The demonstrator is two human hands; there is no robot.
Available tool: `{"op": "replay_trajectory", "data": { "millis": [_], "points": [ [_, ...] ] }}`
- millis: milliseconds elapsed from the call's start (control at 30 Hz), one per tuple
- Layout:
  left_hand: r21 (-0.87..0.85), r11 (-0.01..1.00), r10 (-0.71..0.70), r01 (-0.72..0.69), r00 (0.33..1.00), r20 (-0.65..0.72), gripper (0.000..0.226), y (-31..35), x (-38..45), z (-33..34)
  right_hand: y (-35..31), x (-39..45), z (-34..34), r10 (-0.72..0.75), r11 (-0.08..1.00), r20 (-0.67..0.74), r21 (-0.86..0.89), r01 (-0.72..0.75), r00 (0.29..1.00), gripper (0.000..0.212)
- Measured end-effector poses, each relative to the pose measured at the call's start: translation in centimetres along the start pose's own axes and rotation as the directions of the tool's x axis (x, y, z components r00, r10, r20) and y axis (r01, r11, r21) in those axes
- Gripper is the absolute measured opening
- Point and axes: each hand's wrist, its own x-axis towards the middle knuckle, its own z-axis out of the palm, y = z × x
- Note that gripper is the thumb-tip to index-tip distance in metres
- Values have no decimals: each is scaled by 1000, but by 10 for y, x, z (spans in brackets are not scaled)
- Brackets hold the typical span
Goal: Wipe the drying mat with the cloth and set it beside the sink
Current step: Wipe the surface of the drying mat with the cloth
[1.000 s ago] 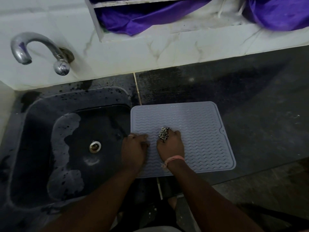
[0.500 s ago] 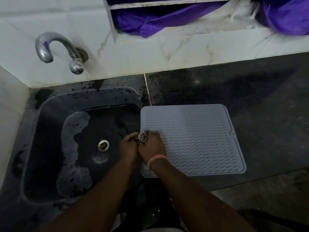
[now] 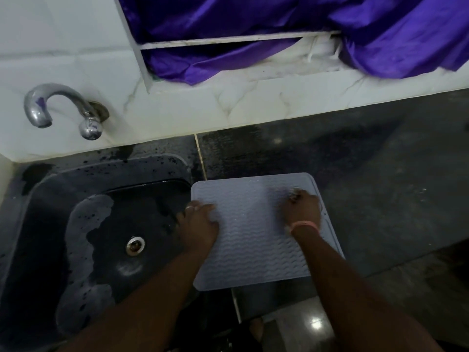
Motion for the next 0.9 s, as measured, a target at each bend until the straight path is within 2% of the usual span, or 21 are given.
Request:
{"op": "replay_trajectory", "data": {
  "millis": [33,100,233,300,367,467,600,700,767,833,900],
  "points": [
    [99,995,29,-31,999,25,50,7,-2,2,18,11,-12,68,997,-28,-17,-69,997,34],
    [158,986,35,-49,995,88,57,10,-3,4,39,25,-23,117,993,-17,-28,-118,993,34],
    [332,937,67,-106,990,126,61,6,-6,6,19,10,-7,31,1000,-19,-2,-31,999,34],
    [352,927,97,-133,988,119,62,5,-6,6,-4,-10,9,-67,997,-5,-28,67,998,34],
    [347,928,104,-137,988,114,63,4,-4,6,-24,-32,28,-175,983,78,-51,179,982,44],
    [361,924,95,-126,990,103,60,9,2,4,-50,-58,64,-240,970,187,3,244,953,56],
    [385,912,131,-145,989,61,30,11,1,2,-97,-90,63,-346,938,360,159,308,866,32],
    [394,906,135,-158,987,87,36,9,3,-2,-94,-76,51,-356,925,412,286,251,839,21],
    [398,904,116,-159,985,130,57,10,7,-5,-73,-56,40,-350,921,338,297,254,874,19],
    [376,916,90,-142,984,151,68,12,8,-6,-46,-32,24,-280,952,161,174,252,947,21],
    [359,924,79,-130,985,153,71,12,7,-4,-17,-10,14,-153,988,41,43,151,987,23]
  ]
}}
